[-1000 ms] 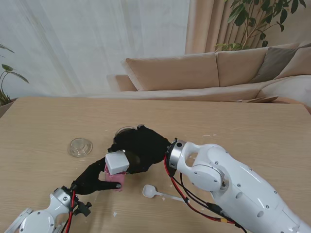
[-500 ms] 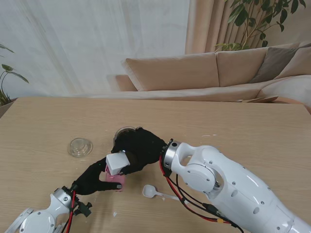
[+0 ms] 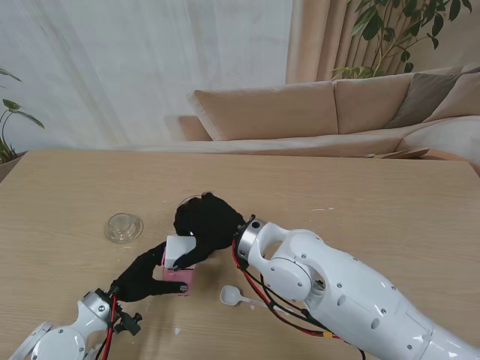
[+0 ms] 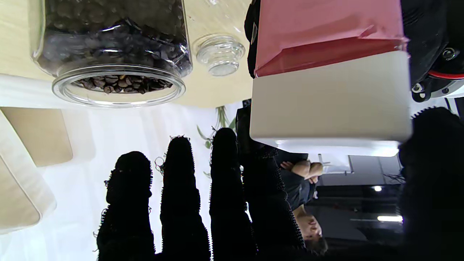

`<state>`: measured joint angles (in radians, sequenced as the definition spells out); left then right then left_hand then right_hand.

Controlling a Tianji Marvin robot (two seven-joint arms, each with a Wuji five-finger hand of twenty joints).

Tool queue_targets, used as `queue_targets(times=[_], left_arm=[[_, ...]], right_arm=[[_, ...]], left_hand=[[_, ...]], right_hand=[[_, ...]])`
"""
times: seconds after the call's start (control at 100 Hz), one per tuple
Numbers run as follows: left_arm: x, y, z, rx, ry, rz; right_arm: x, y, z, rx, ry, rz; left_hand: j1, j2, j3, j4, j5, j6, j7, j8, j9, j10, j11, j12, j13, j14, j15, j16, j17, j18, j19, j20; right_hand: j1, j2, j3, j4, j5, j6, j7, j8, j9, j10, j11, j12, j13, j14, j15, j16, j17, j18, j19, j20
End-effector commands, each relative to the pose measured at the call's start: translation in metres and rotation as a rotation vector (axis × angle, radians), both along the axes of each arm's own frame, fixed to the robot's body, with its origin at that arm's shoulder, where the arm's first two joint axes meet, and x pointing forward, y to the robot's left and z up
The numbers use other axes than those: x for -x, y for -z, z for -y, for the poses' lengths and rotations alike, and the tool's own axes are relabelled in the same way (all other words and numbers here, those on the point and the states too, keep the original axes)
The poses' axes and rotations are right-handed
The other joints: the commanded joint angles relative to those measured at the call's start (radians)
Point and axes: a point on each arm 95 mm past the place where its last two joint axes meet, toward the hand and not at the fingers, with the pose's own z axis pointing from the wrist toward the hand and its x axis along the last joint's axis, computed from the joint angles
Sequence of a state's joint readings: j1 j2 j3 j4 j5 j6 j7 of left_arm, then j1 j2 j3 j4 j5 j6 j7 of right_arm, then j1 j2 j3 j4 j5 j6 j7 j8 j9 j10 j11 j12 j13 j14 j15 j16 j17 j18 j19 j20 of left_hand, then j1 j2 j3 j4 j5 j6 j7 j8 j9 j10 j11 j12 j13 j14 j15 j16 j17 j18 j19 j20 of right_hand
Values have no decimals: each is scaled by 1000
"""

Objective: Portion coffee beans from the glass jar into the coffee jar

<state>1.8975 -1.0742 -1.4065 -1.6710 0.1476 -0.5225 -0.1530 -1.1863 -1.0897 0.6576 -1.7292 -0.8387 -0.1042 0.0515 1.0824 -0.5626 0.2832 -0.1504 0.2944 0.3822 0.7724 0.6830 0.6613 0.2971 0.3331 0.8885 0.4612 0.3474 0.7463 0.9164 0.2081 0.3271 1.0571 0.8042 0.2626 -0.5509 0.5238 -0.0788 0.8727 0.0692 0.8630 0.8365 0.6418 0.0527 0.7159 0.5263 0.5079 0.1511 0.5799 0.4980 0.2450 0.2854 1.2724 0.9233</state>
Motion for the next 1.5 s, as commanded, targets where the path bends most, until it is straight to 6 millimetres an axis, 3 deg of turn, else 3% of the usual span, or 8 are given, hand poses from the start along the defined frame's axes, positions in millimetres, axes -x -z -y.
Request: queue_targets(times=[0.0, 0.1, 0.34, 0.48, 0.61, 0.71, 0.93, 1.49], left_arm=[[4, -1, 7, 9, 23, 2], [4, -1, 6, 10, 22, 3], [3, -1, 5, 10, 16, 2], [2, -2, 4, 11, 11, 1], [1, -2, 2, 12, 12, 2], [1, -2, 2, 14, 15, 1], [2, -3, 2, 12, 27, -4], [3, -3, 4, 0, 33, -4]], right_arm=[[1, 3, -4, 7, 0, -21], [2, 1, -4, 2, 8, -24], [13, -11, 9, -42, 28, -69], [20, -17, 22, -48, 19, -71], [23, -20, 31, -19, 8, -52], [23, -20, 35, 29, -19, -13], [17, -13, 32, 82, -90, 10], [7, -7, 15, 86, -127, -13]], left_hand=[[189, 199, 162, 75, 65, -157, 188, 55, 79, -64, 180, 77, 11, 11, 53, 39, 41, 2, 132, 60], [188, 199, 162, 74, 65, -158, 189, 56, 79, -64, 185, 77, 12, 11, 58, 42, 41, 1, 136, 62], [190, 200, 162, 75, 63, -158, 188, 55, 75, -65, 186, 74, 8, 10, 57, 42, 39, 1, 136, 62], [191, 200, 164, 74, 63, -158, 186, 54, 73, -67, 186, 71, 6, 10, 53, 40, 38, 1, 134, 61], [191, 200, 164, 74, 63, -159, 185, 53, 72, -67, 184, 69, 6, 9, 49, 37, 37, 1, 131, 60], [191, 200, 165, 73, 63, -159, 185, 53, 72, -68, 184, 68, 7, 9, 48, 37, 37, 1, 130, 59], [190, 200, 165, 73, 63, -159, 185, 54, 72, -68, 184, 67, 7, 8, 47, 37, 37, 1, 130, 59], [192, 202, 166, 72, 69, -159, 187, 55, 77, -59, 199, 80, 22, 16, 76, 59, 47, 1, 155, 73]], right_hand=[[94, 48, 130, 36, 134, -128, 231, 100, 28, -15, 15, 7, 17, 29, 14, 19, 6, 16, 28, 17], [49, 51, 139, 27, 102, -114, 226, 74, 16, -12, -8, -3, 11, 37, 8, 17, 3, 19, 28, 14], [7, 142, 71, 23, -272, -69, -413, -287, -149, 11, -191, -133, -75, 55, -126, -37, -81, 45, -75, -19], [192, 164, 46, 70, -438, -194, -532, -338, -215, -4, -236, -166, -108, 42, -177, -59, -116, 42, -136, -40], [349, 59, 248, 244, -576, -317, -560, -358, -288, -36, -237, -172, -132, 32, -197, -66, -131, 32, -162, -47], [416, -45, 457, 171, -673, -370, -552, -333, -385, -60, -209, -169, -155, 14, -200, -70, -137, 14, -180, -49], [379, -102, 439, 44, -679, -381, -559, -314, -427, -66, -172, -164, -169, -8, -187, -69, -138, -10, -184, -48], [238, 52, 221, 33, -414, -382, -274, -141, -341, -55, -128, -96, -142, -13, -132, -40, -117, -14, -134, -16]])
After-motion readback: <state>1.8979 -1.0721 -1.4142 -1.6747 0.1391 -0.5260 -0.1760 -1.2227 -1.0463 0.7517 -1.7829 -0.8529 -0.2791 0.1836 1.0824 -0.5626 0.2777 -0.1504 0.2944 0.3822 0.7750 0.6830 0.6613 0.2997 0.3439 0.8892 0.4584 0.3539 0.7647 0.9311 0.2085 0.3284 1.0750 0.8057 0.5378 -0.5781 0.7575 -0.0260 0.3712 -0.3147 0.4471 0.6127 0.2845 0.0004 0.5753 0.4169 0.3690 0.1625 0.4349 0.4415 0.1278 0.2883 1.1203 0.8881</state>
